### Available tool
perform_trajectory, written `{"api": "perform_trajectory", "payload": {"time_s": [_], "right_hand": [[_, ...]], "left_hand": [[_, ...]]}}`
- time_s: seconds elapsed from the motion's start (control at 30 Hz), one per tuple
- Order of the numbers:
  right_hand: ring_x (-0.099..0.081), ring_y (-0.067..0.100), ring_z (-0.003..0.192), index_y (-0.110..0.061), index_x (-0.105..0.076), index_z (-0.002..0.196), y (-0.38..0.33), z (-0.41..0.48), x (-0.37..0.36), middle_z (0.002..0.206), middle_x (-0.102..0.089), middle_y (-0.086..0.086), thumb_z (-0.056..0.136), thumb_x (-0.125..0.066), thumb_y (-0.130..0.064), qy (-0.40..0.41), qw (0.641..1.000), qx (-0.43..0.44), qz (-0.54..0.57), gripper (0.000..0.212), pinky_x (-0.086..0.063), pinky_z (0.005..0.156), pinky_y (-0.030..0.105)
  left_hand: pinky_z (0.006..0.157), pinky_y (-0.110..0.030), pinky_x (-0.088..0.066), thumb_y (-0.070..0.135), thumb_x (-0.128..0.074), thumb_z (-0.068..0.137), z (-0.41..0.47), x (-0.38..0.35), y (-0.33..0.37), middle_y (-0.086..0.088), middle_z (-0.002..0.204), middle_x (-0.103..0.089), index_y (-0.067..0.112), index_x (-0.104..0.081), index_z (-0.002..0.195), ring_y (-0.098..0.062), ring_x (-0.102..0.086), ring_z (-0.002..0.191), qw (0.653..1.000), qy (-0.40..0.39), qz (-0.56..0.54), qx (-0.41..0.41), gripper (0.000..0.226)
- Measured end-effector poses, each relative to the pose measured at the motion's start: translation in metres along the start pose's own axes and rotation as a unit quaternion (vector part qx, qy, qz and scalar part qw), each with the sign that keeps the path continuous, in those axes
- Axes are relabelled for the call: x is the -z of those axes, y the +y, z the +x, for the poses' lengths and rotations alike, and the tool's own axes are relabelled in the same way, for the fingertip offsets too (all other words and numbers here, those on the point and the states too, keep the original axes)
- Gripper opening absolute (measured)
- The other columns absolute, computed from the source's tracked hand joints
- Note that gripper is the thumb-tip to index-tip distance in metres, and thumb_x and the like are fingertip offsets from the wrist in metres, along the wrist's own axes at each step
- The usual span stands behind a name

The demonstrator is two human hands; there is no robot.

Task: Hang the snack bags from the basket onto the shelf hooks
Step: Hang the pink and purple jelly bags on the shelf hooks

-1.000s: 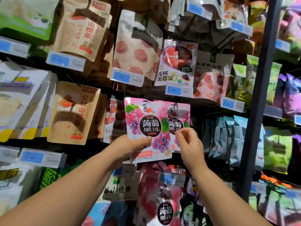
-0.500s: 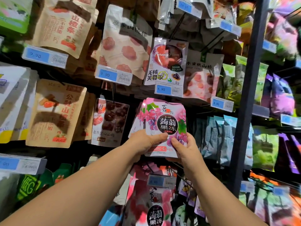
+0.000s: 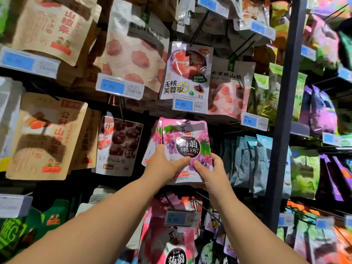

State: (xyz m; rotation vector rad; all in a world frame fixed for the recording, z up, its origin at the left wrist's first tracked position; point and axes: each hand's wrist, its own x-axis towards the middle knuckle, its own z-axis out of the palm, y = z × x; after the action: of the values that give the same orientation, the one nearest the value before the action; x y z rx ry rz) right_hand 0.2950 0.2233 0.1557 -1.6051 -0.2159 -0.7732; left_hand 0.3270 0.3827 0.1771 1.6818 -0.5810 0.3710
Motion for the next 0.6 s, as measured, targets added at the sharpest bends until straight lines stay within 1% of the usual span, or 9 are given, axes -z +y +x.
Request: {"api": "perform_trajectory", "payload": {"time_s": [0.03,0.1,0.17,0.23,0.3,0.33,0.43,0.5,0.6], "right_hand": [[-0.070,0.021,0.105,-0.030,-0.046,0.129,0.001,0.001,0.000,0.116,-0.070,0.000,0.085,-0.077,-0.032,0.001,1.000,0.001,0.001,0.055,-0.053,0.095,0.057],[-0.069,0.021,0.105,-0.031,-0.044,0.130,0.002,0.003,-0.001,0.116,-0.070,-0.001,0.084,-0.077,-0.034,0.005,1.000,0.004,-0.003,0.057,-0.053,0.095,0.057],[-0.068,0.020,0.107,-0.035,-0.040,0.131,0.003,0.005,-0.003,0.120,-0.067,-0.004,0.074,-0.079,-0.048,0.015,1.000,0.002,-0.019,0.070,-0.053,0.094,0.055],[-0.066,0.018,0.108,-0.039,-0.037,0.130,0.005,0.006,-0.004,0.123,-0.063,-0.004,0.076,-0.077,-0.049,0.024,0.999,0.005,-0.041,0.069,-0.054,0.094,0.051],[-0.063,0.017,0.110,-0.044,-0.031,0.129,0.007,0.006,-0.006,0.125,-0.060,-0.004,0.085,-0.072,-0.044,0.034,0.996,0.019,-0.085,0.060,-0.052,0.096,0.047],[-0.058,0.017,0.115,-0.047,-0.029,0.131,0.009,0.006,-0.005,0.128,-0.056,-0.005,0.087,-0.069,-0.047,0.044,0.990,0.028,-0.131,0.059,-0.049,0.100,0.046],[-0.034,0.022,0.135,-0.051,-0.021,0.146,0.012,0.010,-0.002,0.144,-0.032,0.001,0.086,-0.059,-0.063,0.068,0.959,0.030,-0.272,0.072,-0.031,0.113,0.045],[-0.028,0.023,0.141,-0.054,-0.013,0.148,0.011,0.014,-0.003,0.156,-0.019,0.003,0.091,-0.054,-0.059,0.049,0.962,0.022,-0.268,0.070,-0.025,0.114,0.040],[-0.034,0.014,0.136,-0.055,-0.004,0.149,0.010,0.021,-0.006,0.162,-0.012,-0.001,0.099,-0.048,-0.045,0.003,0.978,0.025,-0.206,0.067,-0.025,0.107,0.030]], "left_hand": [[0.085,-0.028,-0.040,0.048,-0.076,0.080,0.000,-0.001,0.000,0.005,0.117,-0.046,0.013,-0.036,0.137,-0.015,-0.045,0.103,1.000,0.003,0.004,-0.002,0.078],[0.084,-0.026,-0.035,0.046,-0.074,0.083,0.002,-0.003,0.001,-0.003,0.129,-0.048,0.014,-0.027,0.144,-0.018,-0.045,0.105,1.000,0.009,0.015,-0.005,0.084],[0.086,-0.027,-0.035,0.044,-0.074,0.084,0.002,-0.005,0.000,-0.010,0.144,-0.045,0.019,-0.016,0.150,-0.026,-0.050,0.118,0.999,0.024,0.029,-0.017,0.092],[0.094,-0.033,-0.037,0.043,-0.074,0.083,0.001,-0.008,-0.004,-0.009,0.152,-0.034,0.026,-0.006,0.154,-0.030,-0.043,0.132,0.997,0.053,0.046,-0.042,0.099],[0.109,-0.042,-0.031,0.047,-0.071,0.083,0.001,-0.011,-0.009,-0.006,0.155,-0.020,0.036,-0.005,0.154,-0.028,-0.028,0.141,0.989,0.083,0.106,-0.064,0.098],[0.115,-0.047,-0.025,0.051,-0.069,0.083,0.002,-0.013,-0.012,-0.003,0.157,-0.013,0.042,-0.006,0.153,-0.027,-0.019,0.144,0.985,0.089,0.133,-0.068,0.095],[0.119,-0.055,-0.015,0.061,-0.062,0.081,0.012,-0.017,-0.024,0.000,0.163,0.008,0.051,-0.009,0.151,-0.025,-0.001,0.151,0.988,0.050,0.123,-0.076,0.088],[0.119,-0.056,-0.014,0.068,-0.055,0.075,0.019,-0.018,-0.029,0.002,0.163,0.015,0.051,-0.010,0.151,-0.022,0.003,0.152,0.990,0.025,0.114,-0.075,0.090],[0.119,-0.056,-0.014,0.080,-0.045,0.065,0.026,-0.018,-0.034,0.006,0.163,0.017,0.052,-0.008,0.151,-0.022,0.002,0.152,0.990,0.010,0.133,-0.046,0.097]]}}
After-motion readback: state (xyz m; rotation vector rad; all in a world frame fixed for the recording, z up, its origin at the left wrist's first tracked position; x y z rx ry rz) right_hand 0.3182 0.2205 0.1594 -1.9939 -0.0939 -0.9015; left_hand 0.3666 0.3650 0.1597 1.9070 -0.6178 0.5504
